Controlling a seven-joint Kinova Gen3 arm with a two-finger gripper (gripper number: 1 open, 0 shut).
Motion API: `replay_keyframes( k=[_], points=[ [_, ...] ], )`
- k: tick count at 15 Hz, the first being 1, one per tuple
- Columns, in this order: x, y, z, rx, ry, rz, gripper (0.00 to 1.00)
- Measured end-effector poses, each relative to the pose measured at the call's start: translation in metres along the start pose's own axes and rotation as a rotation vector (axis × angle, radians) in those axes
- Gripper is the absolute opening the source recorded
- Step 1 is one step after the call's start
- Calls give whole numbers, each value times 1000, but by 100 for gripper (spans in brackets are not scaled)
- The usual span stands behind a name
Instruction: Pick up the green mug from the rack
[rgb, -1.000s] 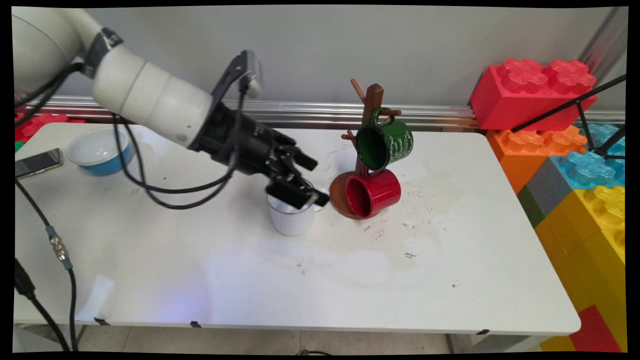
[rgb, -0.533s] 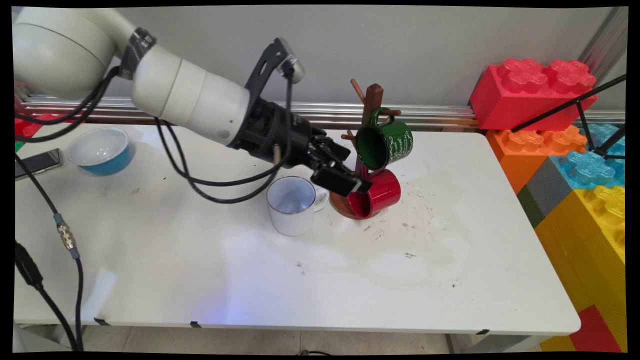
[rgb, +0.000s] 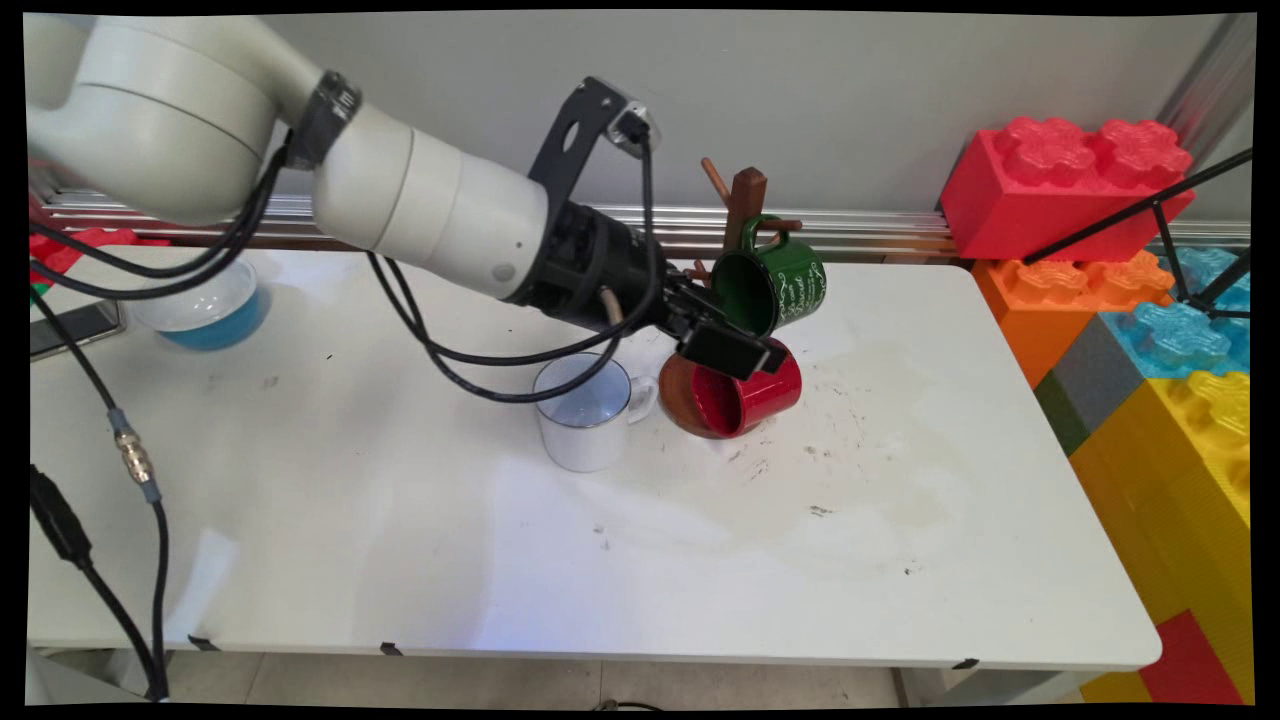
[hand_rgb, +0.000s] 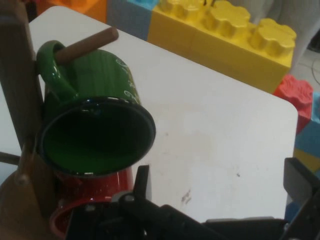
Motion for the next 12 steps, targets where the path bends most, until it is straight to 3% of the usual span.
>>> replay_keyframes(
  k=[12],
  points=[
    [2,9,38,84,17,-114,100]
  ],
)
